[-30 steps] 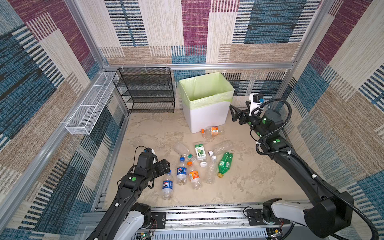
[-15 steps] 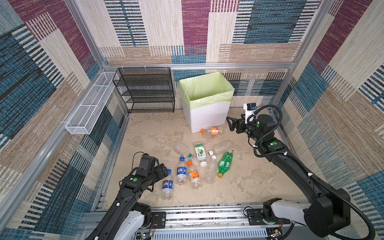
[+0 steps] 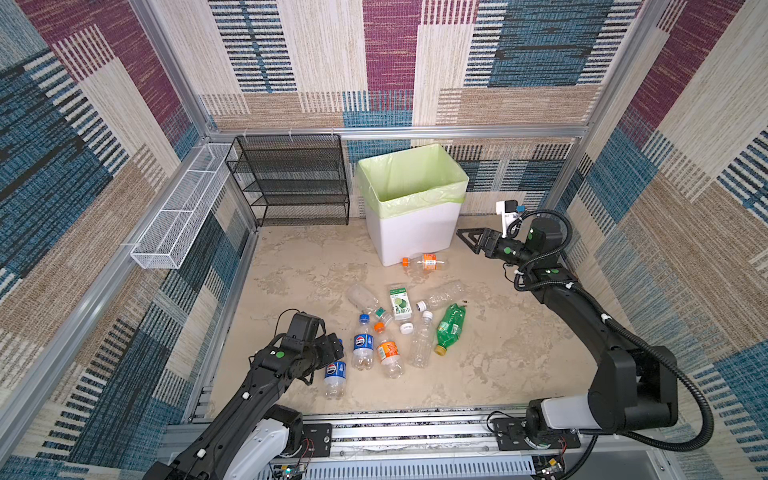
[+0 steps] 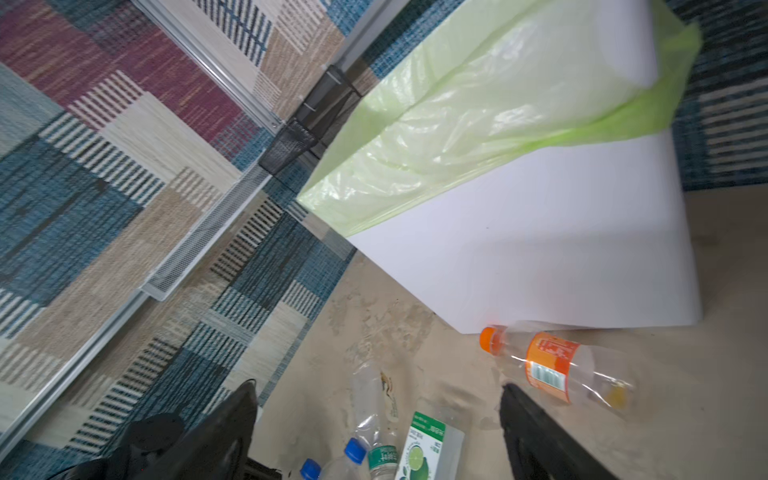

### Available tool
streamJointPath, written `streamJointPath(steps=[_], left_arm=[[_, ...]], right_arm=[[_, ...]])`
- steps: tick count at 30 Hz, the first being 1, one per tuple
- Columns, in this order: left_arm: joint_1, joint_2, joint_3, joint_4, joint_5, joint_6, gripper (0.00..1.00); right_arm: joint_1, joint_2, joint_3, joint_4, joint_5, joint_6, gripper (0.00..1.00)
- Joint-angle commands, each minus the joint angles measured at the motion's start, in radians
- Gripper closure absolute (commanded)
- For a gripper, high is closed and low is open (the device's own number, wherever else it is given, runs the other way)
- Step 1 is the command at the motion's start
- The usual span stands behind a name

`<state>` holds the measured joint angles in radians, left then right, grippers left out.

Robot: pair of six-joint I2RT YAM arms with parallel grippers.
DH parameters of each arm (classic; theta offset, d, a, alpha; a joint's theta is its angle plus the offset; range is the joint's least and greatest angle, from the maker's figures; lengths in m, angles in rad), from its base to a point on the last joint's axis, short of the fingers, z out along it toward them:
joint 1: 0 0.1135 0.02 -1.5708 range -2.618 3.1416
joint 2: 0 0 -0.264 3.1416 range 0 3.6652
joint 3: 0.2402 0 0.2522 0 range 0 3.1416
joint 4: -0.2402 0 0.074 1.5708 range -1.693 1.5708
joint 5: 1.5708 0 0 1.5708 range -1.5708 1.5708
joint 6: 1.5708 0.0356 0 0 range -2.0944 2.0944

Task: Throw the plastic bottles in the bin
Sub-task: 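Close the left gripper on a blue-capped Pepsi bottle and lift it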

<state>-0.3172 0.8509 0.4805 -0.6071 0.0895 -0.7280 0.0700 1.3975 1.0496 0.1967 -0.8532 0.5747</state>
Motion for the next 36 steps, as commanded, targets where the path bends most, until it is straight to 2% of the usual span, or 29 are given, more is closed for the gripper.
streamJointPath(steps=[1, 7, 13, 17, 28, 36], left_arm=[[-0.003, 0.005, -0.018, 0.037, 0.024, -0.01, 0.16], [-0.007, 0.029, -0.04, 0.055, 0.026, -0.005, 0.16], [-0.009, 0.05, -0.069, 0.074, 0.02, -0.005, 0.17], [-0.011, 0.058, -0.071, 0.074, 0.002, -0.006, 0.18], [-0.024, 0.107, -0.079, 0.114, 0.01, -0.011, 0.22], [-0.029, 0.169, -0.076, 0.176, 0.017, -0.016, 0.41]], right_arm=[[-0.004, 0.003, 0.022, 0.035, -0.111, 0.041, 0.07], [-0.004, -0.002, 0.037, -0.056, -0.029, -0.037, 0.07], [-0.003, -0.036, 0.064, -0.22, 0.232, -0.179, 0.08], [-0.001, -0.067, 0.035, -0.234, 0.333, -0.202, 0.08], [0.001, -0.078, -0.012, -0.223, 0.392, -0.215, 0.1], [0.001, -0.068, -0.043, -0.216, 0.418, -0.227, 0.12]])
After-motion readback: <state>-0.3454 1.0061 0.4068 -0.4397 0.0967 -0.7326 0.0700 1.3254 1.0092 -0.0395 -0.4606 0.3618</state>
